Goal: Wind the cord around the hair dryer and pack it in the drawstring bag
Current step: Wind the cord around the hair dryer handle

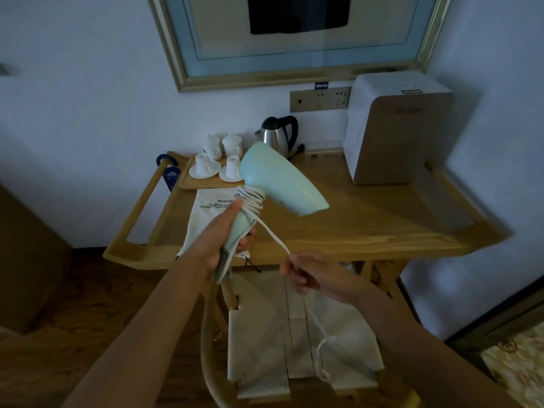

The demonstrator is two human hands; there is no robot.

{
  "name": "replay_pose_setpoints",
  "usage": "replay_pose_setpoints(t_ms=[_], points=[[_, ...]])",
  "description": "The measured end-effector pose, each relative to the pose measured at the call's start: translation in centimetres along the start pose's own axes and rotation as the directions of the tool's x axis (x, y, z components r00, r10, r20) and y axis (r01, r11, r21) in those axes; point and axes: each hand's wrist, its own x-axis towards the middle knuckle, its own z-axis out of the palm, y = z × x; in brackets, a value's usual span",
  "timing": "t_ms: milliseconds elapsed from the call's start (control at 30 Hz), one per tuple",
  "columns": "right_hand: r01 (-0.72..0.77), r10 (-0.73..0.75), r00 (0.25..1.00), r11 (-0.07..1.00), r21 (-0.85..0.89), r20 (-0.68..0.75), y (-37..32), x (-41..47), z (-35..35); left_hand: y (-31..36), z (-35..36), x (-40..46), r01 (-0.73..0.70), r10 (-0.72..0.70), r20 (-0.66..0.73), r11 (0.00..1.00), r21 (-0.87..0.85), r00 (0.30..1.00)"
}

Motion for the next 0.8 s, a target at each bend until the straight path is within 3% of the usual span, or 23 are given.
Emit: replay_pose_setpoints(t_ms=[100, 200, 300, 367, 400, 467, 533, 633, 733, 800], points=[[-0.05, 0.048, 0.996, 0.998, 0.031, 0.075, 0.9, -0.6, -1.5, 1.0, -1.0, -0.4, -0.055, 0.073, 0.148, 0.991, -0.12, 0.986], [-0.11, 0.11, 0.994, 0.993, 0.042, 0.0, 1.7, -0.8, -2.6, 1.8, -1.7, -1.0, -0.081, 0.123, 0.315, 0.986, -0.143, 0.941], [-0.111, 0.126, 0.969, 0.991, 0.079, -0.211, 1.0, -0.2, -3.7, 2.5, -1.6, -2.2, -0.088, 0.076, 0.431, 0.996, 0.008, 0.899], [-0.11, 0.09, 0.949, 0.993, -0.05, -0.303, -0.3, 0.8, -4.5, 3.0, -1.0, -3.4, -0.142, 0.025, 0.443, 0.962, 0.234, 0.896], [-0.147, 0.088, 0.935, 0.978, -0.149, -0.343, -1.2, 1.3, -5.0, 3.3, -0.4, -3.9, -0.197, 0.013, 0.42, 0.896, 0.399, 0.908], [-0.197, 0.087, 0.912, 0.95, -0.242, -0.401, -3.4, 1.9, -5.6, 3.4, 0.8, -4.6, -0.287, -0.009, 0.382, 0.644, 0.709, 0.924], [-0.235, 0.075, 0.903, 0.911, -0.34, -0.423, -6.1, 2.3, -5.9, 2.3, 2.3, -4.6, -0.309, -0.12, 0.398, 0.447, 0.839, 0.909], [-0.225, -0.008, 0.925, 0.794, -0.564, -0.38, -9.2, 2.5, -5.3, -0.8, 3.7, -3.9, -0.268, -0.246, 0.332, 0.262, 0.927, 0.91], [-0.167, -0.077, 0.934, 0.769, -0.617, -0.349, -10.4, 2.7, -3.4, -3.1, 3.2, -2.5, -0.091, -0.174, 0.117, 0.151, 0.984, 0.978], [-0.15, -0.131, 0.934, 0.7, -0.699, -0.331, -10.5, 2.7, -1.7, -3.9, 2.4, -1.7, -0.024, -0.079, 0.036, 0.148, 0.989, 0.996]])
